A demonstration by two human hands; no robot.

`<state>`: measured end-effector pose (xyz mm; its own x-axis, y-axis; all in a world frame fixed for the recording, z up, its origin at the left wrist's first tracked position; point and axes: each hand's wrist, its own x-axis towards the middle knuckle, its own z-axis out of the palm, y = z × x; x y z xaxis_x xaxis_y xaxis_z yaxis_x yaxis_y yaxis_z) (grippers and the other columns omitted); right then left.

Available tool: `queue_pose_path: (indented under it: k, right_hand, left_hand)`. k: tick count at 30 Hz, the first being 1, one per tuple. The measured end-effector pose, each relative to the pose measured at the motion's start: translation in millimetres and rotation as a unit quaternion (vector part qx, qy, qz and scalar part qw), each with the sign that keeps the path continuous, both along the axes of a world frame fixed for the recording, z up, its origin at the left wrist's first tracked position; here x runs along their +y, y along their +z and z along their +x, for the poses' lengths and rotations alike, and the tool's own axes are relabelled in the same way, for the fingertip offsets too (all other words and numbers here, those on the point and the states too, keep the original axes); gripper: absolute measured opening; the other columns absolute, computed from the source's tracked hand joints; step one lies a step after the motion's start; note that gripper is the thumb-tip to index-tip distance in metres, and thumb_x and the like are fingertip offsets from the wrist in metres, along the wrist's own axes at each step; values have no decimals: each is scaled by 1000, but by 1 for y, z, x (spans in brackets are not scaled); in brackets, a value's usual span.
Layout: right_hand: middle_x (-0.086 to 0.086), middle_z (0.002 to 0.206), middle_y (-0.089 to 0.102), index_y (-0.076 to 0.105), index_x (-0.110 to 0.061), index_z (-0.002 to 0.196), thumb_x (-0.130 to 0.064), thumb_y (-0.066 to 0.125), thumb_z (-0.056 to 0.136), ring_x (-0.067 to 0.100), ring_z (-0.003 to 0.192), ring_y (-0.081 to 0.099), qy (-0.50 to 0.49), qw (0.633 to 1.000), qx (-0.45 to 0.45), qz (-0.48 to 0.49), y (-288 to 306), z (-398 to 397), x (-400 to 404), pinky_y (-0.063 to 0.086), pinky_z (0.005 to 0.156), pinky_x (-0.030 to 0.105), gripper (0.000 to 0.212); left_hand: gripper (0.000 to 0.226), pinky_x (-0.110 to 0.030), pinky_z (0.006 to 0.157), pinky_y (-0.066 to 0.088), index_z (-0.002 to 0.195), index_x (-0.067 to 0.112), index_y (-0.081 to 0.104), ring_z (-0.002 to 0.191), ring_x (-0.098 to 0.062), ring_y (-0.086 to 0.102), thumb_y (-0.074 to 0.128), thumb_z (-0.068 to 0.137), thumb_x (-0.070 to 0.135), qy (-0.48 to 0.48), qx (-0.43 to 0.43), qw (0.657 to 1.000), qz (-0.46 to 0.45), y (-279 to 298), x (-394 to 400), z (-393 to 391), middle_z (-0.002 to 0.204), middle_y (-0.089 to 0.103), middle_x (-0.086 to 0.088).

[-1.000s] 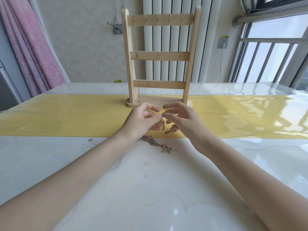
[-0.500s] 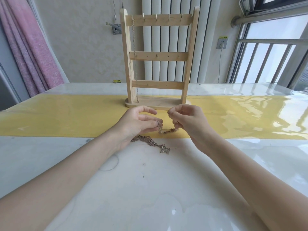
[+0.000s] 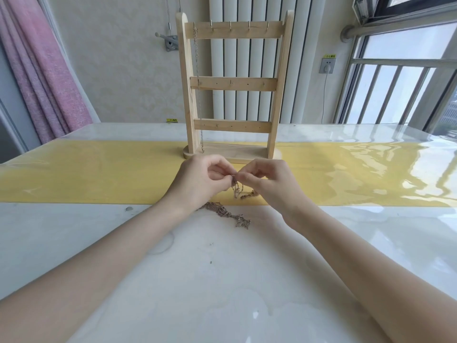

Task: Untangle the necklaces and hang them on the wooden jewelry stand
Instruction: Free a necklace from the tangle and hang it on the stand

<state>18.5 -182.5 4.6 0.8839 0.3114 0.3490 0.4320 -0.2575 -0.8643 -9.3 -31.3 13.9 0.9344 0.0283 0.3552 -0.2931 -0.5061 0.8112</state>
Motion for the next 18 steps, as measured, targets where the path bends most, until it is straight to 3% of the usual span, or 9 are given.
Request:
queue_pose_path:
  k: [2, 5, 9, 11, 14, 18]
  right_hand:
    - [9, 69, 56, 61, -10, 66, -7, 62, 87, 15, 64, 46, 15, 995, 77, 60, 2, -2, -1, 40, 58, 25, 22]
    - [6, 68, 46, 55, -9, 63, -6, 56, 91, 15, 66, 44, 84, 973, 163, 138, 3, -1, -2, 41, 58, 24, 28]
    - [4, 65, 44, 53, -7, 66, -8, 54, 92, 14, 66, 43, 114, 973, 158, 125, 3, -1, -3, 39, 59, 24, 27]
    - [1, 64, 46, 54, -8, 64, -6, 55, 92, 13, 65, 43, 113, 978, 140, 103, 4, -1, -4, 40, 60, 24, 28]
    - [-3, 65, 52, 55, -11, 68, -5, 59, 91, 11, 63, 46, 107, 983, 128, 70, 4, -2, -5, 42, 60, 21, 24]
    - [-4, 63, 51, 53, -11, 74, -3, 56, 90, 12, 62, 46, 97, 981, 147, 77, 4, -2, -3, 41, 58, 21, 19]
  left_hand:
    - [19, -9, 67, 48, 77, 20, 66, 67, 1, 62, 66, 78, 1, 13, -50, 997, 63, 0, -3, -1, 73, 67, 11]
    - [25, -6, 62, 43, 71, 25, 62, 60, 4, 56, 65, 77, 1, 13, -60, 996, 68, 1, -3, 2, 68, 63, 11]
    - [19, -15, 62, 51, 75, 16, 64, 60, 0, 56, 62, 85, 0, -40, 62, 992, -100, 4, 1, 4, 73, 63, 0]
    - [15, -15, 64, 53, 78, 12, 63, 66, -3, 56, 58, 89, 3, -56, 104, 984, -132, 4, 1, 3, 75, 61, 0]
    - [18, -14, 66, 52, 79, 9, 58, 68, -4, 56, 50, 94, 5, -80, 118, 980, -137, 0, -1, 3, 74, 57, 1]
    - [17, -16, 62, 52, 79, 8, 54, 59, -3, 57, 49, 94, 2, -84, 106, 967, -215, 2, 0, 4, 70, 56, -2]
